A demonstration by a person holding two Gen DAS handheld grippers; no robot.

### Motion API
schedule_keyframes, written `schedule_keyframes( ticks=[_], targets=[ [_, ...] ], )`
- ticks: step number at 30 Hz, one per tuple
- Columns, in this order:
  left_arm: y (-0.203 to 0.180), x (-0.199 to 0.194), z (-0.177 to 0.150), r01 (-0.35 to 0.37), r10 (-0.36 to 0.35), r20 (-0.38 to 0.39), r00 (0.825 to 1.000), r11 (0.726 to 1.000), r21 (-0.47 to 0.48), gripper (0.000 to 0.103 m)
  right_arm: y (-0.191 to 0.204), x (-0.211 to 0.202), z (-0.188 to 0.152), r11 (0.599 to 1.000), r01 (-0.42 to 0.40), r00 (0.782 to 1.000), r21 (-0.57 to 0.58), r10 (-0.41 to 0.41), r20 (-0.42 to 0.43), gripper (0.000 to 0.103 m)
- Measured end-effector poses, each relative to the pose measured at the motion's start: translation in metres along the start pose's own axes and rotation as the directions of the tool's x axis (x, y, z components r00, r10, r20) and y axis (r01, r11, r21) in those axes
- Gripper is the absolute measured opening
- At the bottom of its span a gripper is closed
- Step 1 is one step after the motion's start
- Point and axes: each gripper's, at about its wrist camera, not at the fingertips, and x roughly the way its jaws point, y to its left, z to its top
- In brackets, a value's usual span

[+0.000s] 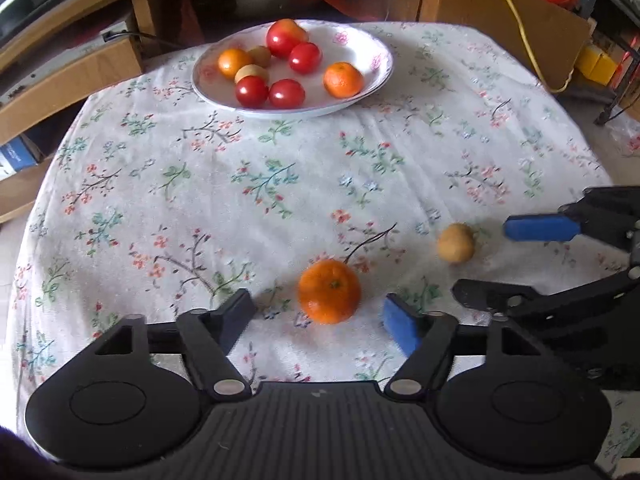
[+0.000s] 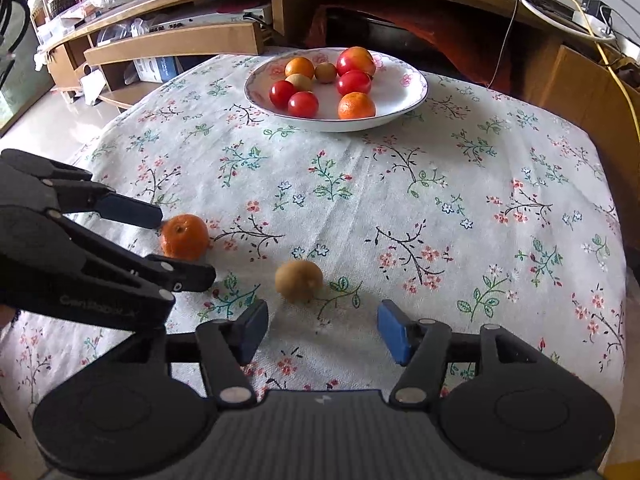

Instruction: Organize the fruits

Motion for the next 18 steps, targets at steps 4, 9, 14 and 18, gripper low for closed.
schedule_keyframes(
  ticks=[4, 9, 14, 18],
  targets=[
    [0.004, 0.0, -0.002, -0.004, 0.004, 0.002, 1.0, 1.0, -0.02, 0.087, -0.002, -0.001, 0.001, 1.0, -0.009, 1.0, 0.019, 0.009, -0.003, 0.053],
    [0.003, -0.007, 0.0, 0.006, -0.006, 0.005, 1.0, 0.999, -0.046, 0.074, 0.003, -0.009, 0.006, 1.0, 0.014, 0.999, -0.008, -0.014, 0.041, 0.053],
    [0.005, -0.012, -0.002, 0.003, -0.002, 0.006, 1.0, 0.998, -0.064, 0.072, 0.003, -0.008, 0.013, 1.0, -0.019, 0.999, -0.022, 0.02, 0.049, 0.046],
    [0.004, -0.012, -0.001, 0.005, -0.004, 0.02, 1.0, 0.998, -0.055, 0.071, 0.007, 0.0, 0.01, 0.999, -0.034, 0.999, -0.033, 0.035, 0.018, 0.037]
  ],
)
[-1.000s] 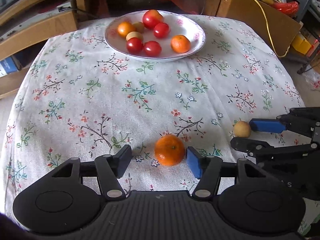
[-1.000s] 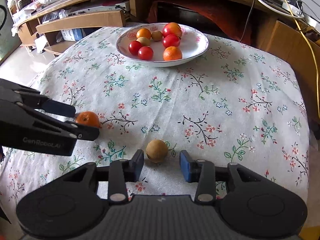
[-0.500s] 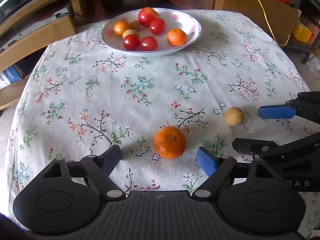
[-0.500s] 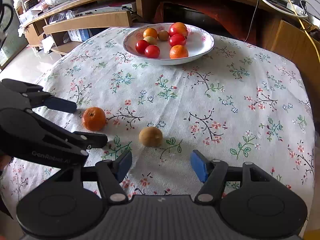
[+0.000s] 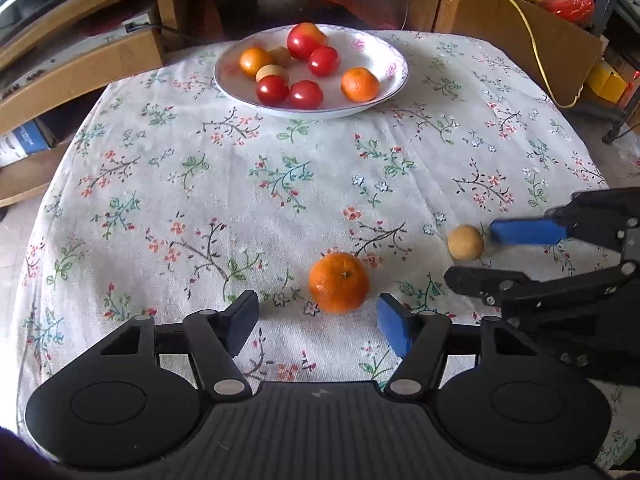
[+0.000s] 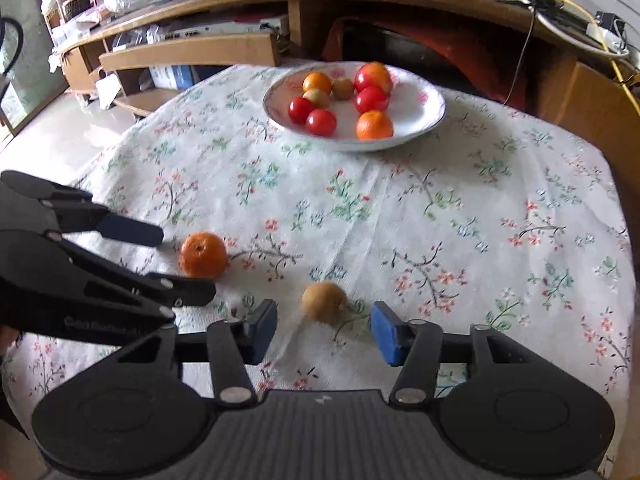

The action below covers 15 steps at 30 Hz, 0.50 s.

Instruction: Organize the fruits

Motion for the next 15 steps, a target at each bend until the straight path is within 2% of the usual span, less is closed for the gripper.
schedule_keyframes(
  ticks=[3, 6, 8, 9, 10, 13, 15],
  targets=[
    [-0.0034, -0.0001, 0.0015, 0.005, -0.005, 0.021, 1.0, 1.0, 0.022, 0.068, 0.0029, 0.003, -0.001, 1.0, -0.004, 1.0, -0.012, 0.004, -0.006, 0.018],
    [-0.0071, 0.0065, 0.0009, 0.012, -0.012, 0.009, 1.0, 0.999, 0.044, 0.06, 0.0038, 0.0037, 0.0003, 1.0, 0.0, 1.0, -0.019, -0.001, -0.017, 0.017],
    [-0.0083, 0.0074, 0.0007, 0.002, -0.003, 0.025, 1.0, 0.999, 0.05, 0.06, 0.003, 0.0041, 0.0008, 1.0, -0.003, 1.0, -0.012, 0.003, -0.02, 0.017],
    [-0.0078, 0.0072, 0.0016, 0.006, -0.007, 0.028, 1.0, 0.999, 0.043, 0.056, 0.0028, 0.0041, 0.0007, 1.0, -0.004, 1.0, -0.011, 0.004, -0.02, 0.017],
    [-0.0064, 0.0071, 0.0022, 0.017, -0.018, 0.031, 0.999, 0.999, 0.032, 0.049, 0.0025, 0.004, 0.0005, 1.0, -0.006, 1.0, -0.01, 0.005, -0.019, 0.017],
    [-0.004, 0.0071, 0.0054, 0.018, -0.019, 0.039, 0.999, 1.0, 0.007, 0.041, -0.0005, 0.0039, -0.0005, 1.0, -0.016, 1.0, 0.01, 0.016, -0.017, 0.017],
    [-0.0034, 0.0068, 0.0062, 0.019, -0.019, 0.039, 0.999, 1.0, 0.0, 0.041, -0.0019, 0.0035, 0.0002, 1.0, -0.019, 1.0, 0.022, 0.02, -0.018, 0.016]
  ],
)
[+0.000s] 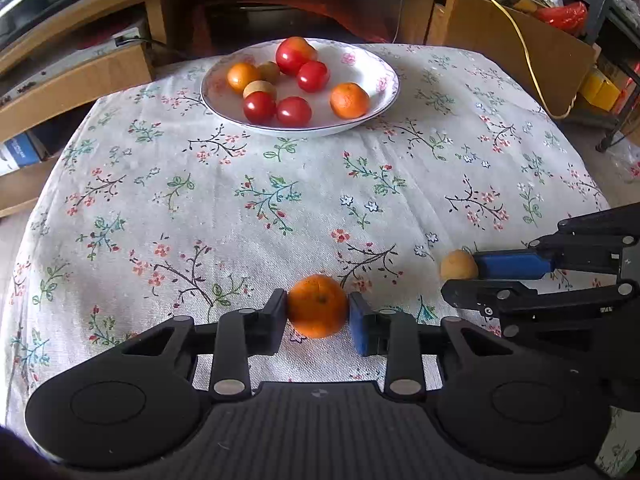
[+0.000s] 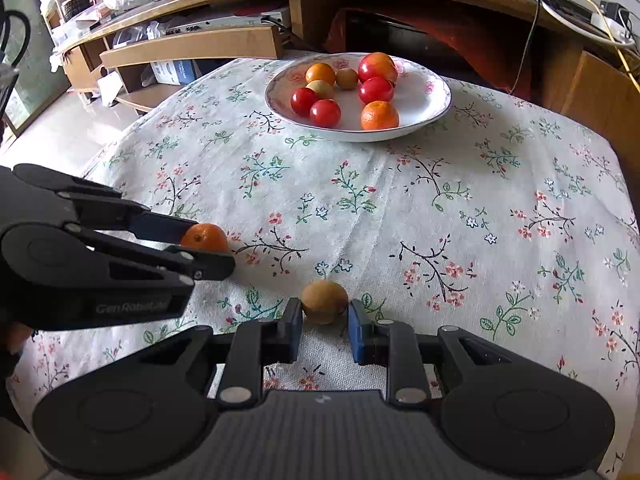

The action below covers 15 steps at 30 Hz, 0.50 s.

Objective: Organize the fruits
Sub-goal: 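Lift the kiwi with the right tool while the left tool lifts the orange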

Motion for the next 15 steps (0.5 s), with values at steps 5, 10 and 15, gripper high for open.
schedule_keyframes(
  ticks=[5, 10, 15],
  targets=[
    [0.0005, 0.0, 0.0008, -0.004, 0.004, -0.003, 1.0, 1.0, -0.004, 0.04, 0.0009, 0.0004, 0.0013, 1.0, 0.01, 1.0, 0.0, -0.01, -0.003, 0.016],
    [-0.002, -0.0003, 0.0001, -0.019, 0.019, -0.01, 1.0, 1.0, 0.011, 0.04, 0.0037, 0.001, 0.0015, 1.0, 0.023, 1.0, -0.01, -0.024, -0.007, 0.016],
    [-0.0016, 0.0, -0.0003, -0.018, 0.018, -0.014, 1.0, 1.0, 0.011, 0.04, 0.0058, 0.0018, 0.0019, 0.999, 0.033, 0.999, -0.011, -0.033, -0.011, 0.016]
  ],
)
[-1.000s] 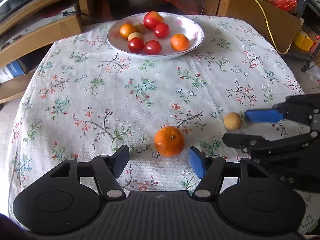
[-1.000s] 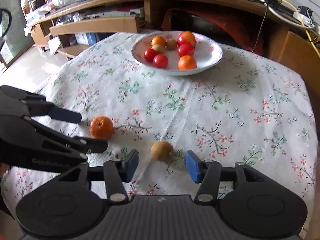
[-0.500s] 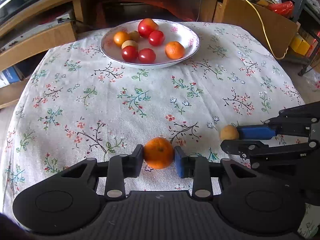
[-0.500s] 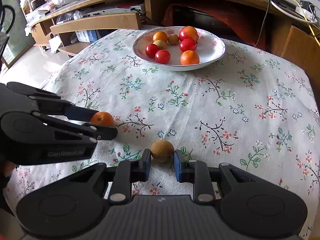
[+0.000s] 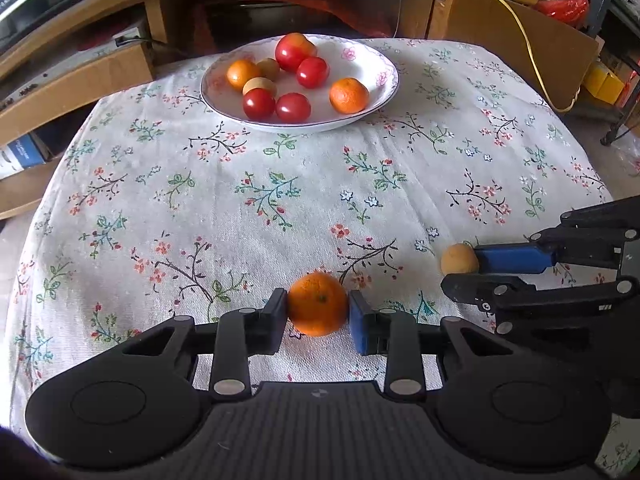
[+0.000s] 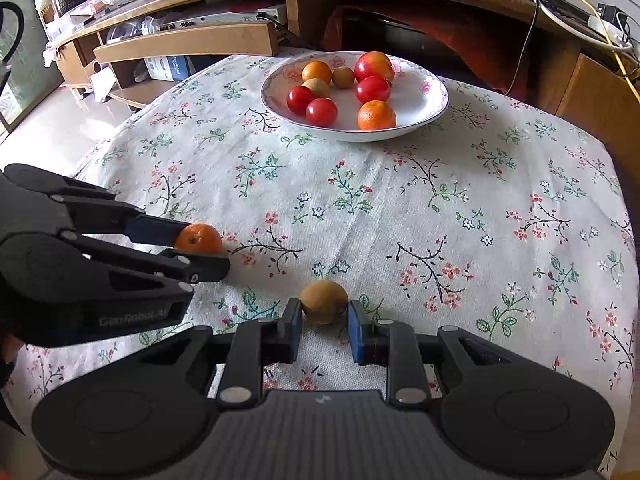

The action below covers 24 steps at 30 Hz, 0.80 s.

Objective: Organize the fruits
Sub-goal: 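Lift the kiwi with the right tool while the left tool lifts the orange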

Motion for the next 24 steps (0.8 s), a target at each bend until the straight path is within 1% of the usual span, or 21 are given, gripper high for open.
schedule_keyframes(
  ticks=[13, 24],
  targets=[
    [-0.002, -0.002, 0.0, 0.005, -0.005, -0.001, 1.0, 1.0, 0.013, 0.04, 0.003, 0.0, 0.003, 1.0, 0.01, 1.0, -0.002, -0.01, 0.005, 0.016],
    [-0.003, -0.009, 0.009, 0.015, -0.015, 0.025, 1.0, 1.0, 0.001, 0.039, 0.005, -0.006, 0.01, 1.0, 0.012, 1.0, 0.01, -0.012, 0.027, 0.017]
  ],
)
